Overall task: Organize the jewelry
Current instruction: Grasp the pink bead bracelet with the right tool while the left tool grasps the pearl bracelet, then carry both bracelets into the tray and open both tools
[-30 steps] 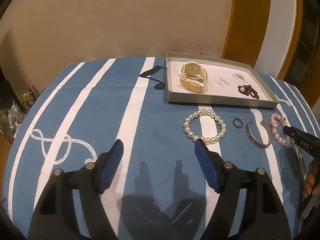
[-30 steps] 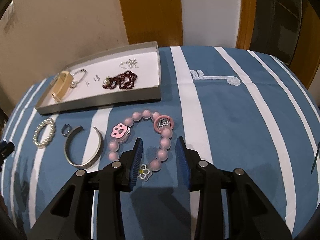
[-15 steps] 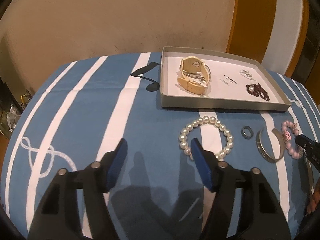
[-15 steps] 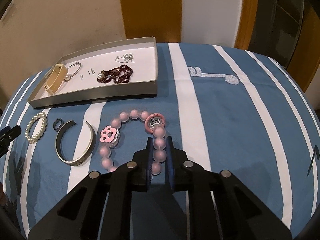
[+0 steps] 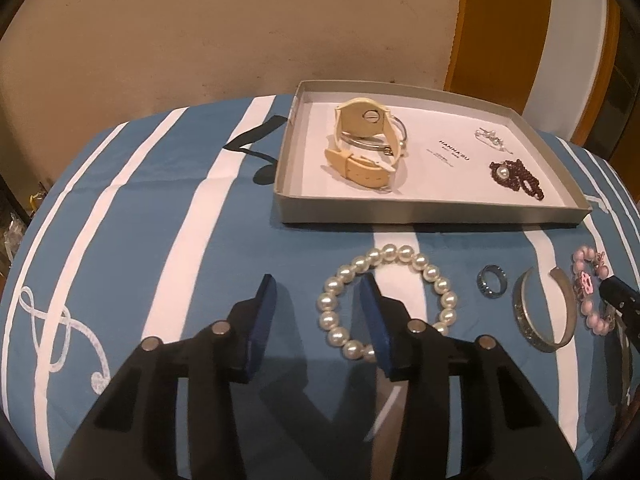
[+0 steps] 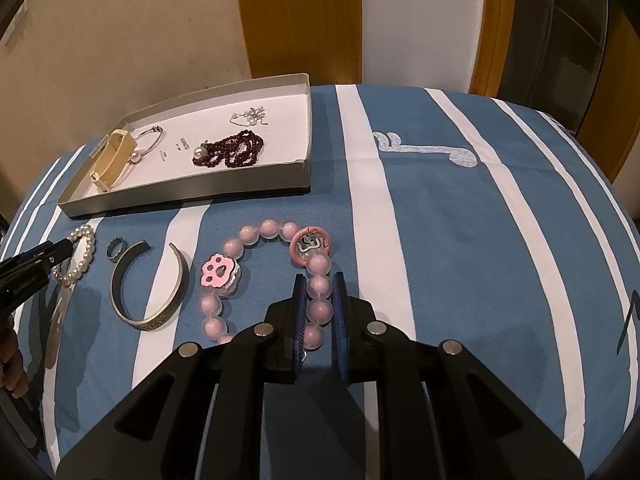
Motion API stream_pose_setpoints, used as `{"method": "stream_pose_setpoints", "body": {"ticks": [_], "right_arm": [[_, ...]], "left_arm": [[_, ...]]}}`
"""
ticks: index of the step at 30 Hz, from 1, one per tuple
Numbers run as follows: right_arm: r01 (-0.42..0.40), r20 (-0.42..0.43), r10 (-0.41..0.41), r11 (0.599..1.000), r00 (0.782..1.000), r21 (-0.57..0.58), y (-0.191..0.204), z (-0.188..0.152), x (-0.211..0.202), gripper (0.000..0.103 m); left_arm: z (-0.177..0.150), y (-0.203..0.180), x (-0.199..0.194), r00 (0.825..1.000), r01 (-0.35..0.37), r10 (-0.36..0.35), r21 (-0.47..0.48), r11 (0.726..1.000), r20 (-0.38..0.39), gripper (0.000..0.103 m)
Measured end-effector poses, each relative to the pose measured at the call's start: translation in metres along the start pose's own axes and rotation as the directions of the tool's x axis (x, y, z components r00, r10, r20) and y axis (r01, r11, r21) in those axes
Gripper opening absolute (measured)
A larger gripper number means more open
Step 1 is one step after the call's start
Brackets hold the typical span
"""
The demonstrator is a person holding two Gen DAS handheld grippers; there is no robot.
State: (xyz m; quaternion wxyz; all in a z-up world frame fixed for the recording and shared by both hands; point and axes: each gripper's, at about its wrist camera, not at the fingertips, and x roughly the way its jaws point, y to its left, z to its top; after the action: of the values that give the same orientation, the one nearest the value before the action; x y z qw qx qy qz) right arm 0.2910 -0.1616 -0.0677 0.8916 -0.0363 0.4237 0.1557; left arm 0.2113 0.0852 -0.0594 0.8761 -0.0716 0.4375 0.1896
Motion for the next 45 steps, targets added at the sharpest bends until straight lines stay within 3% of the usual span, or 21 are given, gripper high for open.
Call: {"method": "stream_pose_setpoints", "body": {"ticks": [2, 5, 12, 23, 45], "right_arm": [[0.000, 0.000, 0.000, 1.000, 1.000, 0.001, 0.000, 0.000, 0.000, 0.014], [-0.009, -0.003, 0.009, 1.000, 1.000, 0.005, -0.001, 0.000, 0.001, 0.014], [-0.057, -0.015, 0.058, 0.997, 0.998, 0.047, -0.008, -0.001, -0.004, 0.014], [-0.089, 0.052, 0.087, 0.996, 0.995, 0.031, 0.001, 0.012, -0.037, 0.013], [-0.087, 0.165, 0.085, 0.996, 0.983, 0.004, 0.009, 0.045, -0.087, 0.013]], "left_arm": [[0.000, -0.003, -0.001, 1.000, 0.009, -0.009, 0.011, 1.000, 0.004, 0.021], [0.000, -0.009, -0.002, 1.000, 0.006, -0.006, 0.025, 1.000, 0.004, 0.010], [-0.004, -0.002, -0.008, 0.999, 0.050, -0.050, 0.011, 0.999, -0.014, 0.009], [0.005, 0.013, -0.049, 0.997, 0.056, -0.056, -0.001, 0.998, 0.058, 0.009], [0.022, 0.019, -0.107, 0.986, 0.111, -0.108, -0.019, 0.994, 0.130, 0.009]]}}
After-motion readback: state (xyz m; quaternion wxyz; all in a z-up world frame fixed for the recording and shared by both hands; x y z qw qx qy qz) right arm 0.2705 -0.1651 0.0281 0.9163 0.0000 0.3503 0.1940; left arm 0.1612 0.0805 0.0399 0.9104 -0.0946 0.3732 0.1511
